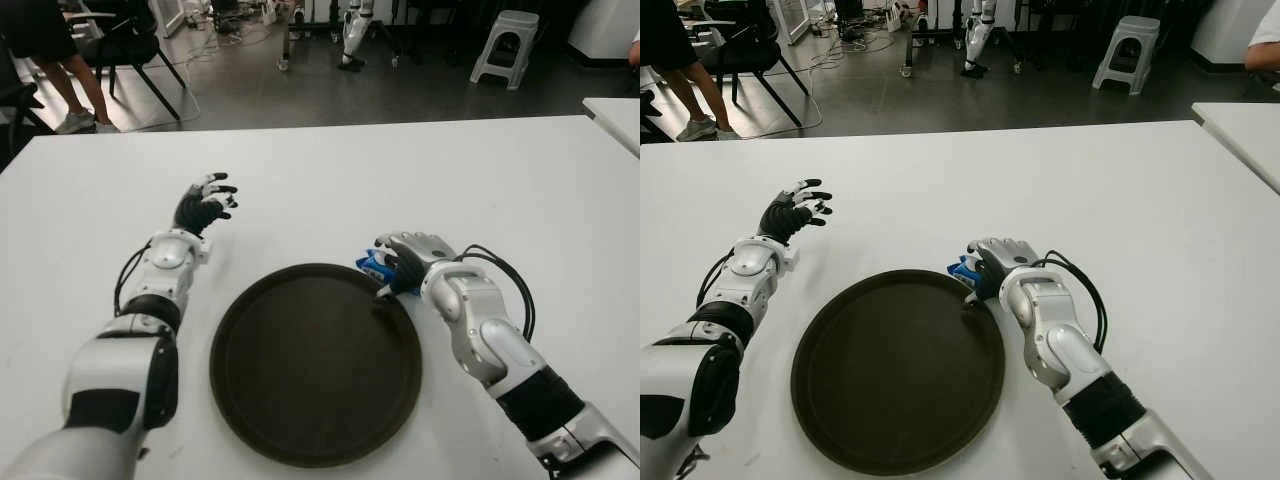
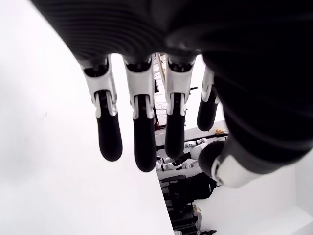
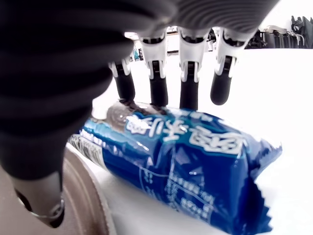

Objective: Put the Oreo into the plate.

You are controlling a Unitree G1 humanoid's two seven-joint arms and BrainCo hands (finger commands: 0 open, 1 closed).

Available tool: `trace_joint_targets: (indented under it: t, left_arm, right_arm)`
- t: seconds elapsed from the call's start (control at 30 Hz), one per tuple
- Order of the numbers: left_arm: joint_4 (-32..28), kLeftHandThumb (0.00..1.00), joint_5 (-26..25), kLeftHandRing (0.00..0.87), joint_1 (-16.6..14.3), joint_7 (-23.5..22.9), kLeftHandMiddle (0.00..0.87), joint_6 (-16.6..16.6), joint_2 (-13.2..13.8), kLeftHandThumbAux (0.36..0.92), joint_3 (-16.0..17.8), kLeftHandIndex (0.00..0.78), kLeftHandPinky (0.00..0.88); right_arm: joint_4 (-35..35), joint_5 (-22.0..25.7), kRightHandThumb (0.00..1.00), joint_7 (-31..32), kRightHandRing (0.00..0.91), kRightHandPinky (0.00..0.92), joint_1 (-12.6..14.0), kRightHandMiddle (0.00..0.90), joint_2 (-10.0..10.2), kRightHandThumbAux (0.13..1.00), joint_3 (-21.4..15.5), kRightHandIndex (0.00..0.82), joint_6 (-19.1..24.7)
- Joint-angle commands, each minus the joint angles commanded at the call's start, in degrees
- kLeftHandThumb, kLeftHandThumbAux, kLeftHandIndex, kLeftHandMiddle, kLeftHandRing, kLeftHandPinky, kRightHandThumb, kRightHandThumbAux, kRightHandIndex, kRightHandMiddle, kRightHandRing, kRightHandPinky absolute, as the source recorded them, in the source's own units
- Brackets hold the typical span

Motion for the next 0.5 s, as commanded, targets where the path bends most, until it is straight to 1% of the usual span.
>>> trace_joint_targets:
  t: [0.23,0.37,0.5]
  left_arm:
    - [0.04,0.223,0.26,0.355,0.03,0.04,0.309,-0.05,0.14,0.664,-0.04,0.2,0.397]
    - [0.04,0.221,0.09,0.353,0.04,-0.02,0.308,-0.03,0.11,0.672,0.11,0.201,0.39]
    - [0.02,0.235,-0.25,0.353,0.05,-0.27,0.306,0.05,0.03,0.689,0.43,0.193,0.399]
  right_arm:
    - [-0.21,0.03,0.0,0.23,0.252,0.268,0.1,0.23,-0.19,0.701,0.05,0.221,-0.08]
    - [-0.21,0.08,0.0,0.84,0.26,0.278,-0.03,0.237,-0.33,0.699,0.11,0.229,0.11]
    - [0.0,0.07,0.0,1.02,0.254,0.262,-0.03,0.229,-0.31,0.687,0.02,0.214,0.45]
